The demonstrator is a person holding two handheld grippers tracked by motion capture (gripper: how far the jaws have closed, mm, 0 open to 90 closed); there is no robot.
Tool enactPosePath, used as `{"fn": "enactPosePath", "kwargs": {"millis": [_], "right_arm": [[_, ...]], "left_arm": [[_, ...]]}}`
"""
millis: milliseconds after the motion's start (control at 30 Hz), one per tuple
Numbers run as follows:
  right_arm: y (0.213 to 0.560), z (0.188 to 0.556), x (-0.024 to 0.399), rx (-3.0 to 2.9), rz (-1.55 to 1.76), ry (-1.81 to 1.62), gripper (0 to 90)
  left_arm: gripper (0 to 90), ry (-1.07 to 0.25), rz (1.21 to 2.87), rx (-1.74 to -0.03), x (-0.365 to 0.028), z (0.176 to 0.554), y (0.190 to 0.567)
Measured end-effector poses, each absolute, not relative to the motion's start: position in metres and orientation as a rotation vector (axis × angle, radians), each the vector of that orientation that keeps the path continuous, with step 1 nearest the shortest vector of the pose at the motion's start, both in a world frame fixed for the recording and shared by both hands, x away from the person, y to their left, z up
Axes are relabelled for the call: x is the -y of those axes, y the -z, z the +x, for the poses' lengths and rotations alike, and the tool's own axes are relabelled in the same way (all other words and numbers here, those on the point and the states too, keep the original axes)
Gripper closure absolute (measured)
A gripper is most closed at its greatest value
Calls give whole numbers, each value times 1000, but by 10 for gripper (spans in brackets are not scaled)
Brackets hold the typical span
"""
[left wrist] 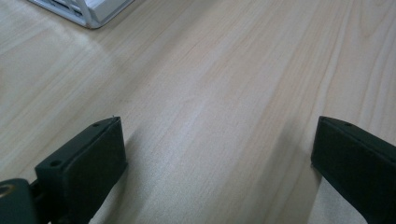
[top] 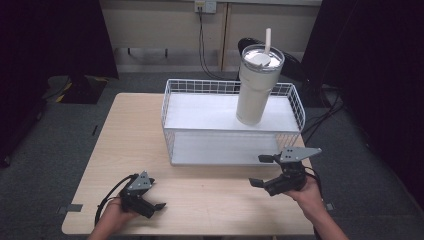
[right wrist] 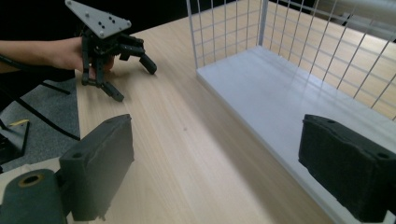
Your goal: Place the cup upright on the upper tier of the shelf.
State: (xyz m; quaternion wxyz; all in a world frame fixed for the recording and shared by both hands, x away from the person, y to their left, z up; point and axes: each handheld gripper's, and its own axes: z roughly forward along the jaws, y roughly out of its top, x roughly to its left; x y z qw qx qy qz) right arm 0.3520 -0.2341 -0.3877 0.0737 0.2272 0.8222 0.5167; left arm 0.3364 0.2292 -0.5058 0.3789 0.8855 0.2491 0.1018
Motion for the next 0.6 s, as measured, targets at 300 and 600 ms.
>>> {"fn": "enactPosePath", "kwargs": {"millis": [300,600], "right_arm": [[408,350,233,-2493,709,-1550,100],[426,351,238,-2509,743,-1529,100]], "left_arm": [[26,-260,2262,-636,-229,336,506],[25,-260,2262,-637,-229,336,506]]}}
